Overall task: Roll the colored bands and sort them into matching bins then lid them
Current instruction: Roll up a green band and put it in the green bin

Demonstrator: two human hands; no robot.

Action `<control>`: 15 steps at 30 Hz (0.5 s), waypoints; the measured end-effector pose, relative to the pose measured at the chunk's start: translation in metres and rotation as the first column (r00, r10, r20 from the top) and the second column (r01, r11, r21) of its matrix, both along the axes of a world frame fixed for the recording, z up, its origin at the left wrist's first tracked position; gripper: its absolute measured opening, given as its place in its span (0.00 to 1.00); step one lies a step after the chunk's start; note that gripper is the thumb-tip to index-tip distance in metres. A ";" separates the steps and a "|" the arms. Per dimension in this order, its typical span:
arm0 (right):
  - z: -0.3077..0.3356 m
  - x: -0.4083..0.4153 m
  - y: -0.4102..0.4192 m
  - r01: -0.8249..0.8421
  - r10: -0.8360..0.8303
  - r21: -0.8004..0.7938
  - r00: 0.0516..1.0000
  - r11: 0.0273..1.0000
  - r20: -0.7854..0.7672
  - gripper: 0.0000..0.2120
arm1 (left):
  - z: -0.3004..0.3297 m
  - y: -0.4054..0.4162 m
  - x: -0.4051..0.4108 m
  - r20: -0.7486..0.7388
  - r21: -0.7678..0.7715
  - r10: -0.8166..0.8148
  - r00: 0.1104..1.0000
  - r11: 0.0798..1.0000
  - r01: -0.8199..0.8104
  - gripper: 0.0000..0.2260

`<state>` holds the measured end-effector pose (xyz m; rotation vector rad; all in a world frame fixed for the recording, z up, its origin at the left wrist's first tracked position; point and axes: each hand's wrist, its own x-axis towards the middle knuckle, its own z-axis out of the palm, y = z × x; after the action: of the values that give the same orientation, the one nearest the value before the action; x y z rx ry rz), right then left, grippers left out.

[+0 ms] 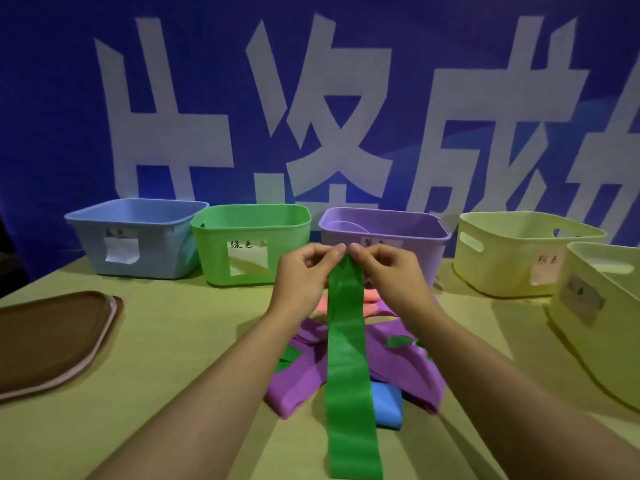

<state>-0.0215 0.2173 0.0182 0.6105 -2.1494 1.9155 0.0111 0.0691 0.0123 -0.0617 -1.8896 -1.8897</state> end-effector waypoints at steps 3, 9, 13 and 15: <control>-0.018 -0.007 -0.002 0.040 -0.039 -0.028 0.999 0.999 0.029 0.15 | -0.018 0.000 -0.011 -0.009 -0.020 0.015 1.000 1.000 -0.016 0.03; -0.037 -0.014 -0.002 0.042 -0.041 -0.014 0.995 0.999 0.086 0.16 | -0.036 -0.007 -0.021 -0.014 -0.063 0.002 1.000 0.998 -0.003 0.03; -0.038 -0.015 -0.002 0.021 -0.022 0.018 0.997 1.000 0.070 0.20 | -0.037 -0.008 -0.023 -0.032 -0.052 0.008 0.999 0.999 -0.009 0.04; -0.039 -0.013 -0.002 0.021 -0.023 0.035 0.998 0.999 0.057 0.21 | -0.037 -0.007 -0.022 -0.042 -0.050 -0.001 0.999 0.999 -0.001 0.05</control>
<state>-0.0349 0.2152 -0.0204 0.5423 -2.2178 1.9111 -0.0108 0.0621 -0.0243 -0.1165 -1.9085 -1.8277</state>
